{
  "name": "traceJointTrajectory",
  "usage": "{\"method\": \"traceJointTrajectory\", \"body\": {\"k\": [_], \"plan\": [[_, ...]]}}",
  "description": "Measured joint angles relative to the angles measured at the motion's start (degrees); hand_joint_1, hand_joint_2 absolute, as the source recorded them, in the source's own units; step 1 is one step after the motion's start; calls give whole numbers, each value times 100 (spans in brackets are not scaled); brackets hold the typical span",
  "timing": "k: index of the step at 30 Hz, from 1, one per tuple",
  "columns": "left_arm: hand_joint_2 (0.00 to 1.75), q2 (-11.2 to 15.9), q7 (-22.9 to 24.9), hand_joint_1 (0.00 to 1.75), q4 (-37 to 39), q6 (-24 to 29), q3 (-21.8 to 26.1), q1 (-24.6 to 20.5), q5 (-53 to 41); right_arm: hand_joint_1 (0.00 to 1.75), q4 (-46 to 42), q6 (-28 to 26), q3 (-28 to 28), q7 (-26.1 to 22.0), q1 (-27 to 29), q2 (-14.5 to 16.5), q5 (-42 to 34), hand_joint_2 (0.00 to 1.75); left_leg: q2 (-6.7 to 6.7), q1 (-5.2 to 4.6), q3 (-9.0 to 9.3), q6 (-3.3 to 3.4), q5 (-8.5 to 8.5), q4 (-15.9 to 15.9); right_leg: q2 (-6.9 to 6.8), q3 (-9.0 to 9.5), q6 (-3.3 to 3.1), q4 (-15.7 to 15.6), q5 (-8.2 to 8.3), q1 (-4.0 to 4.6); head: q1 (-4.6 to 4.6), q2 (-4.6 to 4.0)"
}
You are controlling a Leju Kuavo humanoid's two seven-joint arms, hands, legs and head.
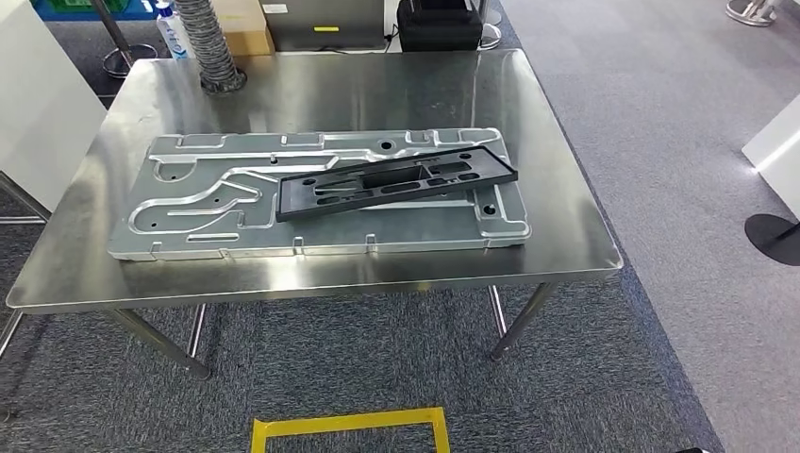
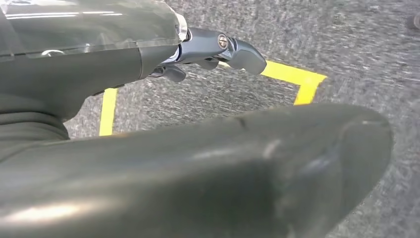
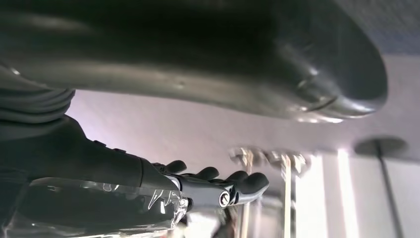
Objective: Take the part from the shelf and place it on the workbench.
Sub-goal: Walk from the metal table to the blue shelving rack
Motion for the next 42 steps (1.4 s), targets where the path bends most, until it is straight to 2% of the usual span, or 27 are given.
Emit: {"method": "traceJointTrajectory", "body": {"k": [1,2,4,6,8,9,10,11,13,15,17,19,20,23,24,25,26,27,28,30,32,34,35,38,39,40,42], "plan": [[0,-7,7,0,-1,0,15,-7,-16,0,405,-9,-127,138,-52,-28,92,0,15,-9,-85,-45,107,5,-1,443,-68,-518,63,31,0,0],[0,-12,11,0,-2,0,25,-14,-30,0,683,2,-214,263,-95,-57,157,0,28,-14,-124,-93,192,6,-3,765,-138,-973,47,56,0,0],[0,-14,17,0,0,-1,33,-5,-59,0,955,105,-282,620,-113,-64,329,0,18,3,-180,-156,113,84,-25,668,-225,-979,160,47,1,0],[0,-24,42,0,2,-8,32,9,-111,0,1258,329,-329,1168,-135,-39,540,0,2,20,-325,-207,-390,510,-46,522,-302,-992,302,34,1,0],[0,-38,88,0,2,-34,31,13,-178,0,1556,698,-371,1747,-146,37,682,0,-3,32,-483,-240,-963,1255,-50,337,-331,-979,439,51,0,0],[0,-43,116,0,2,-53,29,9,-216,0,1699,967,-402,2011,-153,87,706,0,-3,34,-501,-250,-1063,1562,-51,232,-331,-960,507,59,1,0],[0,-49,149,0,2,-74,25,5,-253,0,1832,1272,-443,2239,-165,141,688,0,-3,35,-444,-254,-1019,1720,-51,121,-328,-932,572,64,0,0],[0,-56,183,0,2,-90,16,2,-293,0,1954,1587,-495,2428,-181,196,648,0,-3,34,-295,-250,-870,1679,-51,11,-323,-892,628,67,0,0],[0,-72,244,0,2,-102,-13,-13,-362,0,2147,2099,-598,2692,-214,298,568,0,-4,31,290,-210,-626,1019,-45,-183,-301,-792,717,71,-1,0],[0,-90,277,0,1,-99,-55,-41,-421,0,2286,2398,-657,2857,-247,391,549,0,-6,11,867,-154,-714,172,-46,-299,-257,-702,793,81,0,0],[0,-114,288,0,1,-96,-92,-62,-454,0,2386,2558,-693,2926,-280,461,545,0,-5,-17,1025,-89,-803,-160,-51,-336,-193,-678,884,78,0,0],[0,-157,288,0,2,-93,-112,-73,-472,0,2463,2722,-731,2937,-306,512,552,0,9,0,930,-10,-693,-167,-33,-380,-123,-642,876,65,-1,0],[0,-179,285,0,3,-87,-122,-80,-486,0,2498,2813,-744,2940,-312,545,576,0,21,14,868,34,-621,-178,-19,-429,-87,-530,716,59,0,0],[0,-220,277,0,4,-61,-155,-86,-531,0,2597,3006,-751,2941,-336,663,716,0,40,28,603,94,-400,-179,-1,-658,10,392,-161,2,0,0],[0,-227,275,0,4,-51,-169,-86,-548,0,2630,3048,-749,2911,-351,707,751,0,40,28,505,86,-328,-169,-2,-695,34,727,-300,-19,0,0],[0,-232,275,0,4,-41,-186,-86,-565,0,2659,3079,-745,2865,-370,753,773,0,40,28,408,73,-260,-154,-2,-670,50,930,-286,-36,0,0],[0,-234,274,0,4,-32,-204,-87,-581,0,2684,3101,-740,2810,-390,792,787,0,41,29,308,56,-195,-131,-3,-555,56,944,-149,-49,0,0],[0,-236,274,0,4,-27,-222,-88,-598,0,2705,3115,-734,2760,-411,829,798,0,41,30,213,38,-135,-106,-3,-343,52,754,29,-57,0,0],[0,-237,273,0,4,-26,-236,-91,-612,0,2719,3120,-726,2725,-436,855,807,0,40,30,130,18,-81,-77,-2,-34,33,384,149,-59,0,0],[0,-240,265,0,3,-31,-250,-95,-637,0,2741,3127,-705,2670,-489,900,815,0,40,17,0,-35,15,-18,-2,610,-29,-536,113,-32,0,0],[0,-241,264,0,2,-44,-269,-98,-685,0,2766,3150,-684,2628,-525,952,812,0,44,20,-69,-108,121,3,-2,868,-101,-1003,2,12,0,0],[0,-230,282,0,4,-61,-311,-83,-747,0,2800,3179,-668,2610,-533,1023,816,0,30,37,-136,-182,151,25,-18,778,-181,-1036,92,11,0,0],[0,-222,297,0,5,-70,-339,-71,-770,0,2814,3191,-658,2613,-536,1057,826,0,16,45,-191,-211,19,120,-32,711,-228,-1044,161,2,0,0],[0,-201,328,0,7,-87,-394,-42,-837,0,2842,3225,-602,2771,-536,1151,909,0,-8,68,-432,-277,-845,1022,-56,448,-313,-1036,375,8,-1,0],[0,-188,326,0,7,-87,-402,-36,-858,0,2850,3243,-578,2859,-529,1179,936,0,-8,71,-484,-296,-1022,1387,-58,353,-315,-1020,440,16,-1,0],[0,-168,320,0,7,-87,-410,-33,-873,0,2860,3259,-554,2942,-524,1208,955,0,-8,73,-479,-309,-1044,1641,-61,252,-312,-995,503,21,-1,0],[0,-113,303,0,7,-83,-435,-27,-909,0,2873,3278,-520,3057,-519,1259,961,0,-8,78,-210,-317,-753,1591,-63,33,-291,-909,608,21,-1,0]]}}
